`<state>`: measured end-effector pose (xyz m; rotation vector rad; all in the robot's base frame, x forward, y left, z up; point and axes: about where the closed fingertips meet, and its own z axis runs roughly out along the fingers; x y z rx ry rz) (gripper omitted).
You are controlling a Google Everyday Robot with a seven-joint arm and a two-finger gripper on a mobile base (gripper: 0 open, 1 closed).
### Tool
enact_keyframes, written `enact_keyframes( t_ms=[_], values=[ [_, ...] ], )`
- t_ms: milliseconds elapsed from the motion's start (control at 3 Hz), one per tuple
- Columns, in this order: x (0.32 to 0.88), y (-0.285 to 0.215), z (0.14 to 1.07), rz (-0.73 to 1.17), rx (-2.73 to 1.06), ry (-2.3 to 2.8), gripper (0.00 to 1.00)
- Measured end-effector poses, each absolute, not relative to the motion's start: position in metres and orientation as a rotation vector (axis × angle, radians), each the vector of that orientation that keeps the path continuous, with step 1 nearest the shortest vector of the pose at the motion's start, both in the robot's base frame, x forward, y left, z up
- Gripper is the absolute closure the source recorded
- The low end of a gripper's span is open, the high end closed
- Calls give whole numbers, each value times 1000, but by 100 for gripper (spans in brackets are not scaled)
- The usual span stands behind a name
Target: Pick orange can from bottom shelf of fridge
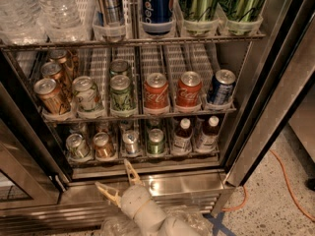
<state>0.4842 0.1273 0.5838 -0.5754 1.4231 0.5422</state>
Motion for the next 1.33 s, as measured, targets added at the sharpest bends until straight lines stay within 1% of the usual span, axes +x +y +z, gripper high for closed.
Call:
enact_keyframes(
  t_ms=[333, 667, 1333],
  values=[
    [487, 130, 581, 539, -580, 1424, 33],
    [495, 134, 582, 533, -580, 1421, 36],
    [525, 135, 586, 506, -561, 1413, 35]
  ],
)
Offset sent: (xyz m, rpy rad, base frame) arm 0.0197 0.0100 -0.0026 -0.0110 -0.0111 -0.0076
